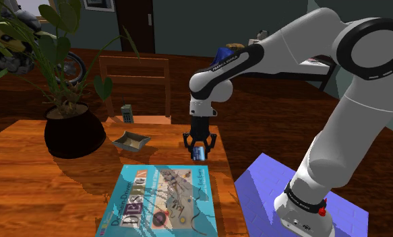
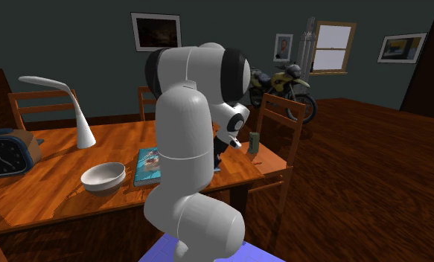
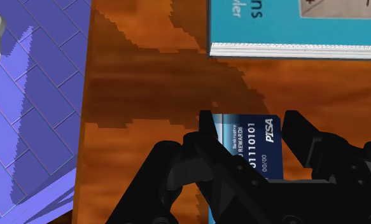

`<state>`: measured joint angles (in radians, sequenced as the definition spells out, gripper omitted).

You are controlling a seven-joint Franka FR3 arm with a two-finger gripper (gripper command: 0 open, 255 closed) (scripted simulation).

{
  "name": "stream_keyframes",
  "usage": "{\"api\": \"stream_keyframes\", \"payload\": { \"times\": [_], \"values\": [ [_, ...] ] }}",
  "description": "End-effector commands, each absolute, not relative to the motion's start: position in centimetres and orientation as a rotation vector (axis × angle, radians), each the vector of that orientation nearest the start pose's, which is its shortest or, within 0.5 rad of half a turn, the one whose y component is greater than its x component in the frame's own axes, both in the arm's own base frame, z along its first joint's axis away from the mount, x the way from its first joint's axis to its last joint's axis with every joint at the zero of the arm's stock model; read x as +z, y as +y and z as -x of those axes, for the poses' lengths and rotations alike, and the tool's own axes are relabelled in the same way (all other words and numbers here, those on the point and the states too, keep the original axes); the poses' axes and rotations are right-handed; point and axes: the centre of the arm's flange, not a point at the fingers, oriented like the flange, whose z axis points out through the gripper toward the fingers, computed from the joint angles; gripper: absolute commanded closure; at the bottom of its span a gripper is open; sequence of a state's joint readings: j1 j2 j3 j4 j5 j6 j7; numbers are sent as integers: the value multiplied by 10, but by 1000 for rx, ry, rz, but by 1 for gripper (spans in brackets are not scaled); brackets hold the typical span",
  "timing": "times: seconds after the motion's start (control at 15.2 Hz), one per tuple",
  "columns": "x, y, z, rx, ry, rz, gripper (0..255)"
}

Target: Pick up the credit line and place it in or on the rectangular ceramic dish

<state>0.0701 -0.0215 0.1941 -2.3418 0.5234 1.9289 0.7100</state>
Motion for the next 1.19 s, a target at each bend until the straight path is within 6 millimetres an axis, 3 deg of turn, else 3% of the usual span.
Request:
{"api": "stream_keyframes", "payload": {
  "times": [0.0, 1.12],
  "values": [
    [333, 153, -435, 790, 1010, 2636, 255],
    [423, 153, -435, 790, 1010, 2636, 255]
  ]
}}
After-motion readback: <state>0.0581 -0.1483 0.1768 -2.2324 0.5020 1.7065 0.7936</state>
